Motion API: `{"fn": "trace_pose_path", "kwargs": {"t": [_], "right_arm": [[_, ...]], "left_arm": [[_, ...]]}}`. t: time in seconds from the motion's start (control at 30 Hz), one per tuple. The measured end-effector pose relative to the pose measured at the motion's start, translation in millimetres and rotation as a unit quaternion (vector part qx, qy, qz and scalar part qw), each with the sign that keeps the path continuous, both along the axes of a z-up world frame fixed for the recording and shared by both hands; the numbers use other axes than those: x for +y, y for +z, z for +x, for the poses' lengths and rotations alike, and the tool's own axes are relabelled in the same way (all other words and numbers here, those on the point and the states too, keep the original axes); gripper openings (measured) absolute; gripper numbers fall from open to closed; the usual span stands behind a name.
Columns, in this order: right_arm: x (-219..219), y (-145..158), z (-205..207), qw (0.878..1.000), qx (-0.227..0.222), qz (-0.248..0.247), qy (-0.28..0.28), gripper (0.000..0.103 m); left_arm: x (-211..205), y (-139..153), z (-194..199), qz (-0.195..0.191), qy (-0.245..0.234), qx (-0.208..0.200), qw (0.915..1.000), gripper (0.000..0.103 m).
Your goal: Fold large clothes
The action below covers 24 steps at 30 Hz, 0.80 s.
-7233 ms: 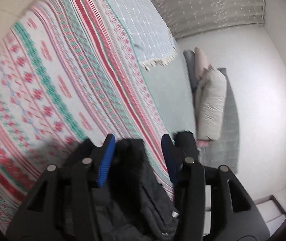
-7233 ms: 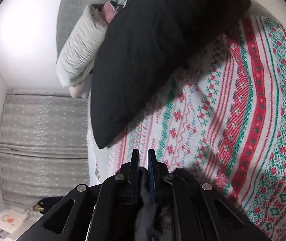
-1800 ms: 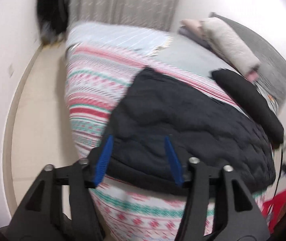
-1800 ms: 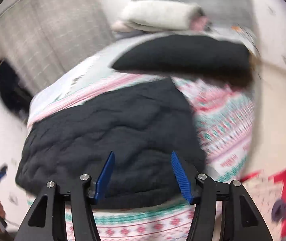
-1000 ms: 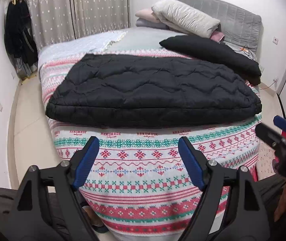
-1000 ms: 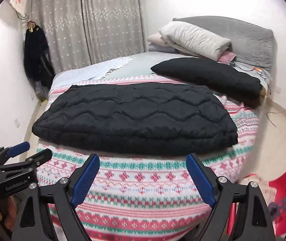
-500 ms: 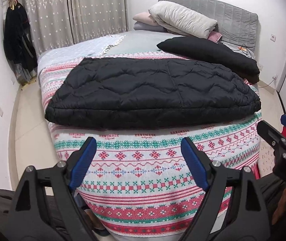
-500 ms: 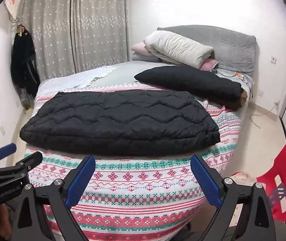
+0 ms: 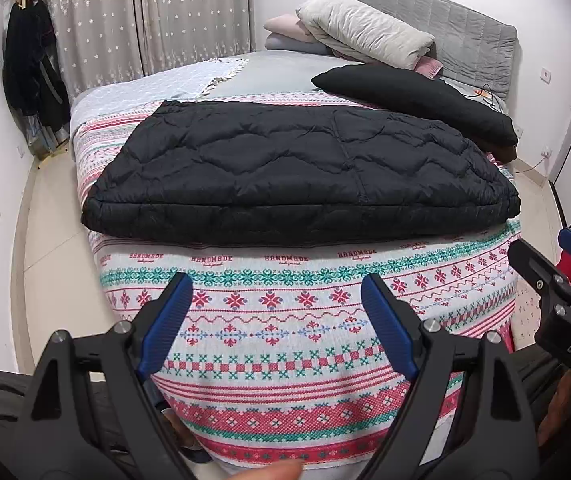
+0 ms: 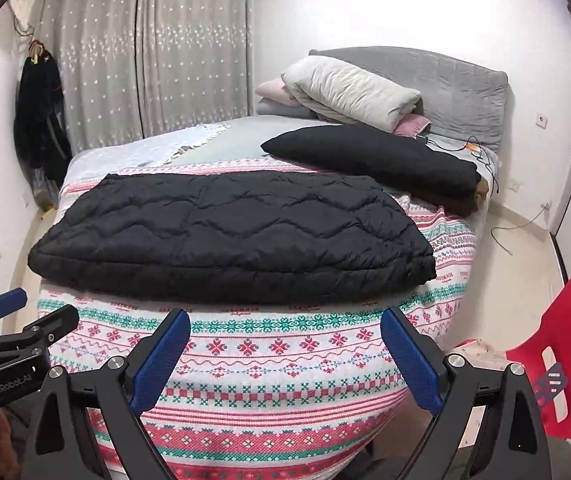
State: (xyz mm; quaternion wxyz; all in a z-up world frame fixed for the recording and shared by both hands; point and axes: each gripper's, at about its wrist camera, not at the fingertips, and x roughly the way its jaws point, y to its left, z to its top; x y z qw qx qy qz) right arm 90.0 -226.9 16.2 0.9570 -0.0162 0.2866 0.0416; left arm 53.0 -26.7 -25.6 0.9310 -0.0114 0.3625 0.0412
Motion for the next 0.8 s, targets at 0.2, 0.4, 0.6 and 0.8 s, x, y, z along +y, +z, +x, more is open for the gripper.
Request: {"fn": "trace_pose_path", "kwargs": {"t": [0.2,0.4,0.6,0.8], "right_arm": [[2.8,-0.7,-0.2,1.000,0.000,-0.008,-0.002,0.097],[2.1,-1.6,0.6,1.000,0.000,-0.009,-0.003,0.097],[2.3,-1.4,-0.4,1.000,-0.003,-0.012,-0.005,0.097],[2.0,-0.8,-1.3,1.000,-0.001,-0.013,-0.008,0.097]], "left_arm": [[4.0,-1.2,0.3,-0.003,0.007,0.001,1.0000,0.086],[4.7,-4.7,2.0,0.000,0.008,0.007,0.9999,0.086],[2.6,-4.8,2.4,0.000,0.005,0.006,1.0000,0.086],[1.9,-5.4,2.7,-0.003,0.001,0.008,1.0000,0.087]]}}
